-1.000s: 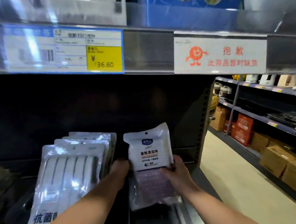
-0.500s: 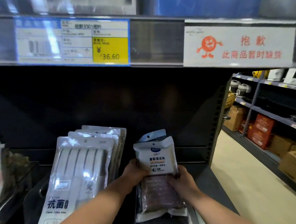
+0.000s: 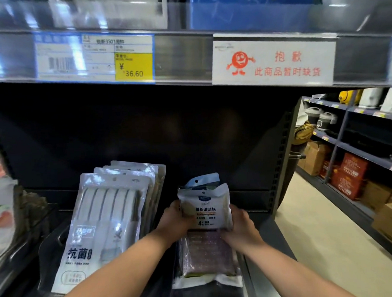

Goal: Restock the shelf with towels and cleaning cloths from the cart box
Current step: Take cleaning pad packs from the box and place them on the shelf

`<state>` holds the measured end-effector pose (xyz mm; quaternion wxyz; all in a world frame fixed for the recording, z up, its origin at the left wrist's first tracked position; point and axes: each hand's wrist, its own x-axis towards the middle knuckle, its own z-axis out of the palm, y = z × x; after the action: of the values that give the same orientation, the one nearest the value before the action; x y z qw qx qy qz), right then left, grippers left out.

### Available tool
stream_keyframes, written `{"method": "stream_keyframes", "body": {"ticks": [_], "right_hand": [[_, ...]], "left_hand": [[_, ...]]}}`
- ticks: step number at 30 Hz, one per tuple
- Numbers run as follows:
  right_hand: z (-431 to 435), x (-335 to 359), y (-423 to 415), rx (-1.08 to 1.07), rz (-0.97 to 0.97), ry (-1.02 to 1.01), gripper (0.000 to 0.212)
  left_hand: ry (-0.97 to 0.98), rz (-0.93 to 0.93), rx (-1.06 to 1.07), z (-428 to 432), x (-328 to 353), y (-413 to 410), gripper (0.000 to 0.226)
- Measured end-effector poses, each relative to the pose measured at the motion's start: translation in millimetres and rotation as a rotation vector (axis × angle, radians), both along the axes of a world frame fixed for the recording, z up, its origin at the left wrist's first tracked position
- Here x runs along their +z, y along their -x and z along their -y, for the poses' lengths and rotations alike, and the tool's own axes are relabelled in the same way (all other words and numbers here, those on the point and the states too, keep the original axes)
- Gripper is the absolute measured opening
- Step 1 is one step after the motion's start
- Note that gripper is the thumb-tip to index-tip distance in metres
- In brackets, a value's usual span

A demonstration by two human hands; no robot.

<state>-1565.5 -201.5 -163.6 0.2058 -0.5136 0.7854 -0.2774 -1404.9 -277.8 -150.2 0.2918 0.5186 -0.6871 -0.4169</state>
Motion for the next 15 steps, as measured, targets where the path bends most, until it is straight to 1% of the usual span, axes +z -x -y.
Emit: {"method": "stream_keyframes", "body": {"ticks": [2,3,5,8,10,12,15], "right_hand": [[-4.9,15.5,-4.0,0.042,-0.126,-0.012,0.058],[-5.7,20.7,-5.4,0.066,-0.188,-0.009,0.059],[-4.6,27.3,-9.3,0.138,-0.293,0.016,0.062],[0.0,35.0,-20.9,0.266,-0.409,0.061,0.063],[1.7,40.2,-32.5,0.327,-0.472,0.075,0.062],[2.5,42.2,-47.6,0.381,-0.487,0.087,0.061],[0.6,44.3,-78.4,0.435,-0.459,0.065,0.063]], "left_hand": [[0.091,0.076,-0.023,-5.0,8.4,-5.5,0.053],[0.144,0.142,-0.027,-8.3,13.5,-9.4,0.056],[0.25,0.319,-0.024,-15.6,22.8,-16.3,0.064],[0.427,0.677,-0.002,-28.5,33.1,-31.0,0.07],[0.524,0.822,-0.008,-35.6,32.7,-45.9,0.071],[0.576,0.881,-0.008,-43.6,29.0,-63.8,0.072],[0.611,0.879,0.052,-56.0,27.2,-94.6,0.07]]}}
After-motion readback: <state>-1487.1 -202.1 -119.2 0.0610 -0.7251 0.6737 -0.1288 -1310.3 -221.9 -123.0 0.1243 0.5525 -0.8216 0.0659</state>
